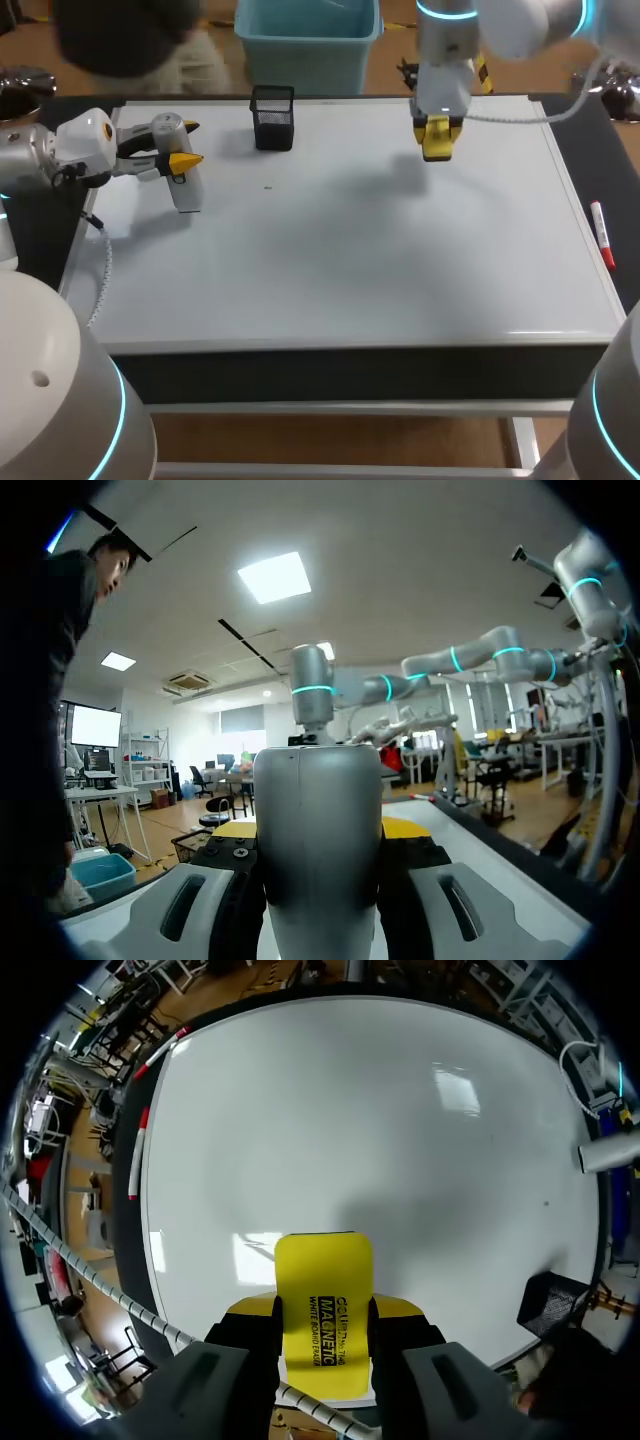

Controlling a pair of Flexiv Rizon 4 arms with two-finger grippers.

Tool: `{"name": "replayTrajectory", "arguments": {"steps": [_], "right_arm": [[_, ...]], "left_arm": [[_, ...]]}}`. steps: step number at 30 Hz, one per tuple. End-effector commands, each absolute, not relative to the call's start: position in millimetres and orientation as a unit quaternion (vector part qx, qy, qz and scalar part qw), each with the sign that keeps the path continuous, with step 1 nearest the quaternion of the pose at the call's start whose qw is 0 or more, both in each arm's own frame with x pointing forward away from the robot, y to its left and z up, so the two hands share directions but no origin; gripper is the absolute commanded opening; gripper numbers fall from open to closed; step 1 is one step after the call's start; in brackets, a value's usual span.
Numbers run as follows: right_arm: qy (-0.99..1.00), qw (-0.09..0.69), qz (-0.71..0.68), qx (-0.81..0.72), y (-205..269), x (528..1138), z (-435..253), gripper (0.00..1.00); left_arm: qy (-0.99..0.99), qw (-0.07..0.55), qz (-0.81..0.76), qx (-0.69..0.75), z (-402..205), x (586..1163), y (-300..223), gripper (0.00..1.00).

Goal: Pick up the inspection probe, press it on each red-marked spot on the whiteboard one by one, put down the probe, pick up the eraser, and wipe off all the red marks.

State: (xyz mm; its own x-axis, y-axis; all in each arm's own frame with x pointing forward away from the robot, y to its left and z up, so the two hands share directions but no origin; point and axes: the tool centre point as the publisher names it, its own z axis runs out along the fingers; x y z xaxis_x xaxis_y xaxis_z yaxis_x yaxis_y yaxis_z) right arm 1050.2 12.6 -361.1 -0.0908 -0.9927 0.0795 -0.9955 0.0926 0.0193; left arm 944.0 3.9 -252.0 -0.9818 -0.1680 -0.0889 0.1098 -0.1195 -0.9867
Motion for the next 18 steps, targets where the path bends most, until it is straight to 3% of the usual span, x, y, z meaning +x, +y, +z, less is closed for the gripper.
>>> {"name": "replayTrajectory", "arguments": {"steps": [1,18], "right_arm": [[-0.739,0.079,-0.021,0.668,22,1077,-368,0.0],[-0.747,0.086,-0.047,0.657,37,1098,-392,0.0]], "left_arm": [[0.657,0.094,-0.748,-0.022,-251,943,4,0.0],[0.657,0.094,-0.748,-0.022,-251,943,4,0.0]]}}
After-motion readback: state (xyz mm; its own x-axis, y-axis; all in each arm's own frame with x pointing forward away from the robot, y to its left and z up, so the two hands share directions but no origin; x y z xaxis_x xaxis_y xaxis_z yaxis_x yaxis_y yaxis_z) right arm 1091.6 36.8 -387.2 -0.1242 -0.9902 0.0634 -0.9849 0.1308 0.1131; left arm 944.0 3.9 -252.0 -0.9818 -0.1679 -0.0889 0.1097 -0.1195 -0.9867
